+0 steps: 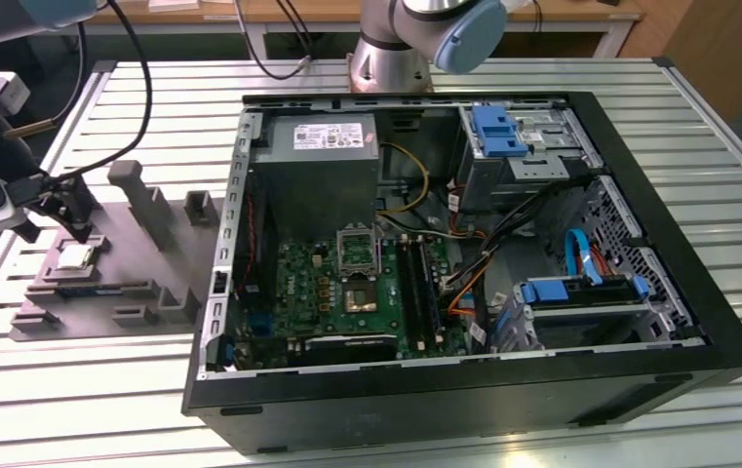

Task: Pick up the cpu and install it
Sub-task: 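Pick up the cpu and move it towards the insertion slot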

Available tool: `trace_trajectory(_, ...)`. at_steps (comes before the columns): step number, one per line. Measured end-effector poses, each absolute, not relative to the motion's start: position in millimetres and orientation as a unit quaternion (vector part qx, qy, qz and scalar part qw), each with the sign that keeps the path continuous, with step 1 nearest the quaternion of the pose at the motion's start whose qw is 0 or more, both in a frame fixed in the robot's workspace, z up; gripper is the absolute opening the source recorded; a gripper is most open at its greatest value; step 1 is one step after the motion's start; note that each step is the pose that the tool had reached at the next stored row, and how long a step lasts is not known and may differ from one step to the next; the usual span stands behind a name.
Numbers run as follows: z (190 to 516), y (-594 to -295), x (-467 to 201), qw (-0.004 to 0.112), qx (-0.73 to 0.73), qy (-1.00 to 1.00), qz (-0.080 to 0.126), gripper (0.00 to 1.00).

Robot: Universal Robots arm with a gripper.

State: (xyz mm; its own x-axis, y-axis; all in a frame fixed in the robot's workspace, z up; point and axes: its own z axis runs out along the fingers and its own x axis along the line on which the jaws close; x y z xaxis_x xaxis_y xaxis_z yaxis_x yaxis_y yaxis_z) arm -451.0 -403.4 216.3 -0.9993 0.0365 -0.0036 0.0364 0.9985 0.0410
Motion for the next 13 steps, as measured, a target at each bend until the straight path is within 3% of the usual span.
trace_trajectory(13,214.7,-403.4,-451.0,0.002,0.018,1.0,0.02,0.65)
